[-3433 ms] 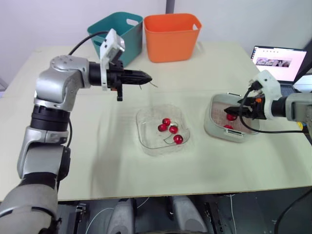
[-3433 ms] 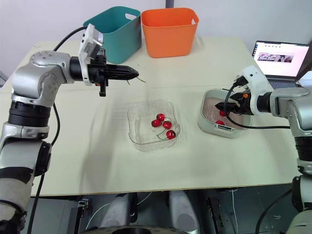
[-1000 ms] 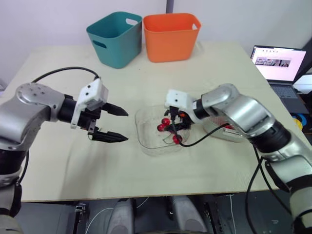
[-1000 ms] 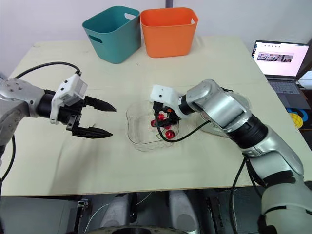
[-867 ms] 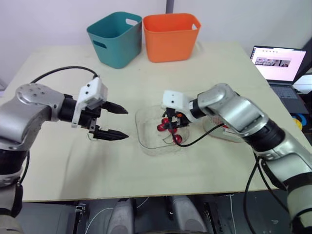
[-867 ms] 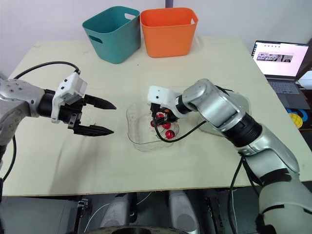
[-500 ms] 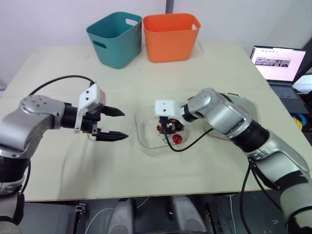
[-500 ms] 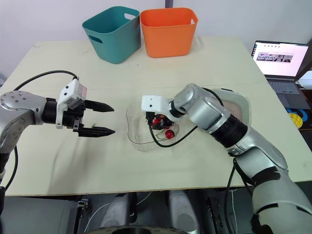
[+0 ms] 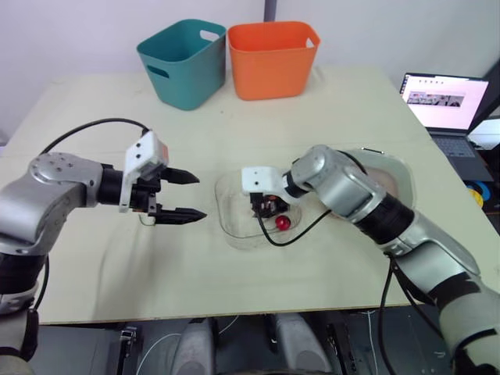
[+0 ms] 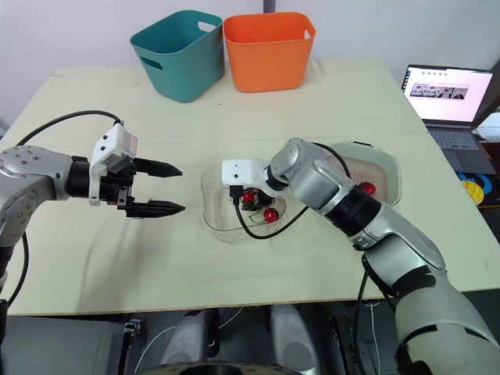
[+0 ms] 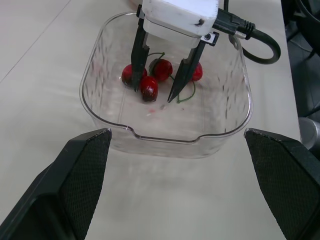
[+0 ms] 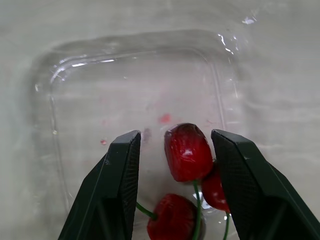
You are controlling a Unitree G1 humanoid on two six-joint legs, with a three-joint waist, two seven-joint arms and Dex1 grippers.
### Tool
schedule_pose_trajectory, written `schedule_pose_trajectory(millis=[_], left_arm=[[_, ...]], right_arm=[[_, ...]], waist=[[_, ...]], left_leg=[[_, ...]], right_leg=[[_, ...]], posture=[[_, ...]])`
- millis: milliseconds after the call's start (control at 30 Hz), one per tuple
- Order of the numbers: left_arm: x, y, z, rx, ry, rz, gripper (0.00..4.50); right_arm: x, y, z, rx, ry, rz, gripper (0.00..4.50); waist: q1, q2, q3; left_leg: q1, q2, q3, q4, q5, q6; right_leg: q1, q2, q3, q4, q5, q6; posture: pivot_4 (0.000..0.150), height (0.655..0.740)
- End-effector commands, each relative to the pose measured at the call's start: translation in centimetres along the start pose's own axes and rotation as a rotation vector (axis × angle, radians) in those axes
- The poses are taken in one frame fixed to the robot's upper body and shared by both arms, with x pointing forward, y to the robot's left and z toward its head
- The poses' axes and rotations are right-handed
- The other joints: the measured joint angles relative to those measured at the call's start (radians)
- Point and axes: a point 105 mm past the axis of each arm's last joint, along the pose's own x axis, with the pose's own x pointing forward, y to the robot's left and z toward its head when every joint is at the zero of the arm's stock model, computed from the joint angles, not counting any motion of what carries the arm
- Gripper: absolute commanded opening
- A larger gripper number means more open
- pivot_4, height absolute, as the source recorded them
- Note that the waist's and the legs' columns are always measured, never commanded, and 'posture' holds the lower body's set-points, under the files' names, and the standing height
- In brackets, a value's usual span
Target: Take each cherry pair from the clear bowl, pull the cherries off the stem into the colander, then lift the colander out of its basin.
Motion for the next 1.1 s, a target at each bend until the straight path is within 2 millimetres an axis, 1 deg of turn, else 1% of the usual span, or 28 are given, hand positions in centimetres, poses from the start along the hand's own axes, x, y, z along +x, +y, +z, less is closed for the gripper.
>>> schedule_pose_trajectory(millis=[33, 67, 167, 233, 300, 333, 433, 533, 600, 733, 867, 1000, 1100], left_arm=[[-0.2, 0.0, 1.1, 0.044, -0.018, 0.013, 4.50], [-0.2, 0.0, 1.1, 0.044, -0.018, 0.013, 4.50], [-0.2, 0.1, 1.2, 0.045, -0.021, 0.015, 4.50], [-0.1, 0.1, 1.3, 0.046, -0.027, 0.017, 4.50], [0.0, 0.2, 1.3, 0.047, -0.031, 0.018, 4.50], [0.0, 0.2, 1.3, 0.046, -0.033, 0.019, 4.50], [0.1, 0.3, 1.4, 0.045, -0.036, 0.021, 4.50], [0.0, 0.4, 1.4, 0.041, -0.039, 0.027, 4.50], [-0.2, 0.5, 1.4, 0.037, -0.041, 0.033, 4.50], [-0.4, 0.8, 1.5, 0.031, -0.050, 0.043, 4.50], [-0.6, 1.2, 2.2, 0.025, -0.085, 0.052, 4.50], [-0.8, 1.7, 3.2, 0.021, -0.129, 0.057, 4.50], [-1.6, 2.9, 4.4, 0.011, -0.183, 0.091, 4.50]], right_arm=[[0.0, -0.2, 0.2, -0.036, 0.000, -0.018, 2.36], [0.1, -0.2, 0.2, -0.041, 0.006, -0.020, 2.36], [0.1, -0.1, 0.0, -0.056, 0.012, -0.021, 1.85], [0.1, -0.2, -0.3, -0.088, 0.029, -0.032, 1.03], [0.1, -0.3, -0.3, -0.089, 0.029, -0.036, 0.67], [0.1, -0.3, -0.2, -0.083, 0.023, -0.037, 0.60], [-0.3, -0.5, 0.2, -0.074, 0.006, -0.042, 0.58], [-1.3, -0.9, 1.4, -0.035, -0.045, -0.050, 0.58], [-2.9, -1.6, 2.7, 0.032, -0.116, -0.062, 0.58], [-5.7, -2.3, 4.2, 0.137, -0.227, -0.071, 0.58], [-7.8, -2.5, 4.9, 0.195, -0.303, -0.072, 0.58], [-9.4, -2.4, 5.7, 0.159, -0.411, -0.079, 0.58], [-11.2, -1.5, 6.3, -0.129, -0.481, -0.166, 0.58]], waist=[[0.000, 0.000, 0.000], [0.000, 0.000, 0.000], [0.000, 0.000, 0.000], [-0.001, 0.000, 0.000], [0.000, 0.000, 0.000], [0.000, 0.000, 0.000], [0.000, 0.000, 0.000], [0.000, 0.000, 0.000], [0.000, 0.000, 0.000], [0.000, 0.000, 0.000], [0.002, 0.000, 0.000], [0.001, 0.000, 0.000], [0.003, 0.000, 0.000]], left_leg=[[0.000, 0.000, 0.000, 0.000, 0.000, 0.000], [0.000, 0.000, 0.000, 0.000, 0.000, 0.000], [0.000, 0.000, 0.000, 0.000, 0.000, 0.000], [0.000, 0.000, 0.000, 0.000, 0.000, 0.000], [0.000, 0.000, 0.000, 0.000, 0.000, 0.000], [0.000, 0.000, 0.000, 0.000, 0.000, 0.000], [0.000, 0.000, 0.000, 0.000, 0.000, 0.000], [0.000, 0.000, 0.000, 0.000, 0.000, 0.000], [0.000, 0.000, 0.000, 0.000, 0.000, 0.000], [0.000, 0.000, -0.001, 0.000, 0.000, 0.000], [0.000, 0.000, -0.001, 0.000, 0.000, 0.000], [0.000, 0.000, -0.001, 0.000, 0.000, 0.000], [0.000, 0.000, -0.002, 0.000, 0.000, 0.000]], right_leg=[[0.000, 0.000, 0.000, 0.000, 0.000, 0.000], [0.000, 0.000, 0.000, 0.000, 0.000, 0.000], [0.000, 0.000, 0.000, 0.000, 0.000, 0.000], [0.000, 0.000, 0.000, 0.000, 0.000, 0.000], [0.000, 0.000, 0.000, 0.000, 0.000, 0.000], [0.000, 0.000, 0.000, 0.000, 0.000, 0.000], [0.000, 0.000, 0.000, 0.000, 0.000, 0.000], [0.000, 0.000, 0.000, 0.000, 0.000, 0.000], [0.000, 0.000, 0.000, 0.000, 0.001, 0.000], [0.000, 0.000, 0.000, 0.000, 0.001, 0.001], [0.001, 0.000, -0.001, 0.000, 0.001, 0.001], [0.001, 0.000, -0.001, 0.000, 0.001, 0.001], [0.001, 0.000, -0.001, 0.000, 0.002, 0.002]], posture=[[0.150, 0.7400], [0.150, 0.7400], [0.150, 0.7400], [0.150, 0.7400], [0.150, 0.7400], [0.150, 0.7400], [0.150, 0.7400], [0.150, 0.7400], [0.150, 0.7400], [0.150, 0.7400], [0.150, 0.7400], [0.150, 0.7400], [0.150, 0.7400]])
